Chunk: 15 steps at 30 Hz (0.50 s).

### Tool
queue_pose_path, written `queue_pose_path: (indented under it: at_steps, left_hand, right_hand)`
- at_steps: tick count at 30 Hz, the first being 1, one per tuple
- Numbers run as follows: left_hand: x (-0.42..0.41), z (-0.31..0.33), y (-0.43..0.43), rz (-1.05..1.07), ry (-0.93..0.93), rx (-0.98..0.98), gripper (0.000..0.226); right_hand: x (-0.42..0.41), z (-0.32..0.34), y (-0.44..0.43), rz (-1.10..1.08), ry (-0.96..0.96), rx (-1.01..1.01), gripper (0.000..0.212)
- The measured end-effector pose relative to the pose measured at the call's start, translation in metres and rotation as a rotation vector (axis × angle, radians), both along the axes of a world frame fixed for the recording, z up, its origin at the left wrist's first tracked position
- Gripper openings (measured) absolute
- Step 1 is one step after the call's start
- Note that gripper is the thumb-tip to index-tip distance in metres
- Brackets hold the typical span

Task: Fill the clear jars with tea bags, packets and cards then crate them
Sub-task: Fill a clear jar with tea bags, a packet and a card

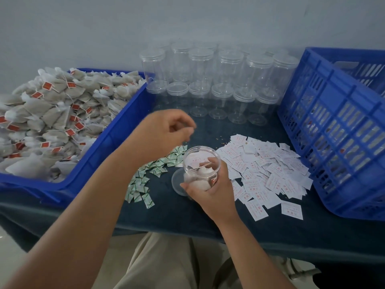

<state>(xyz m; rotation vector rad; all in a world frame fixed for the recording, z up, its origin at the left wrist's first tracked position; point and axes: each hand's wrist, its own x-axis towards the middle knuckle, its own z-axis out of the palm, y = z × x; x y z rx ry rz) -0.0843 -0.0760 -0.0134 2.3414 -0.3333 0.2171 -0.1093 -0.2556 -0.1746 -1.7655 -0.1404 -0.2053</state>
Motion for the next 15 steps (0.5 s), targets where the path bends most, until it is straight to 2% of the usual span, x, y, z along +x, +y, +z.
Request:
queue_pose_path:
  at_steps: [1,2,5,6,8,9,12,15]
  left_hand:
    - [-0.001,-0.006,0.014,0.065,0.018,0.061,0.004]
    - [-0.003,-0.016,0.027,0.121,0.115,0.192,0.003]
    - [-0.015,-0.061,0.056,0.152,0.490,0.664,0.020]
    - [-0.022,-0.077,0.059,0.122,0.548,0.726,0.029]
    - [-0.033,-0.104,0.065,0.108,0.546,0.653,0.043]
    - [-0.037,-0.115,0.068,0.133,0.509,0.573,0.042]
    - [-0.044,-0.137,0.076,0.215,0.357,0.418,0.022]
    - [-0.044,-0.152,0.078,0.253,0.254,0.379,0.021]
  right_hand:
    - [0.000,0.000,-0.001,-0.004,0.005,0.006,0.091]
    - [-0.001,0.000,-0.002,-0.005,0.008,0.012,0.091]
    - [-0.001,0.000,-0.003,0.010,0.011,0.025,0.094]
    - [-0.001,0.000,-0.003,0.013,0.012,0.028,0.096]
    - [-0.001,0.001,-0.002,0.019,0.009,0.034,0.100]
    - [-0.001,0.001,-0.002,0.021,0.011,0.035,0.101]
    - [-0.002,0.002,0.000,0.018,0.033,0.038,0.101]
    - [-0.003,0.004,0.000,0.014,0.036,0.022,0.101]
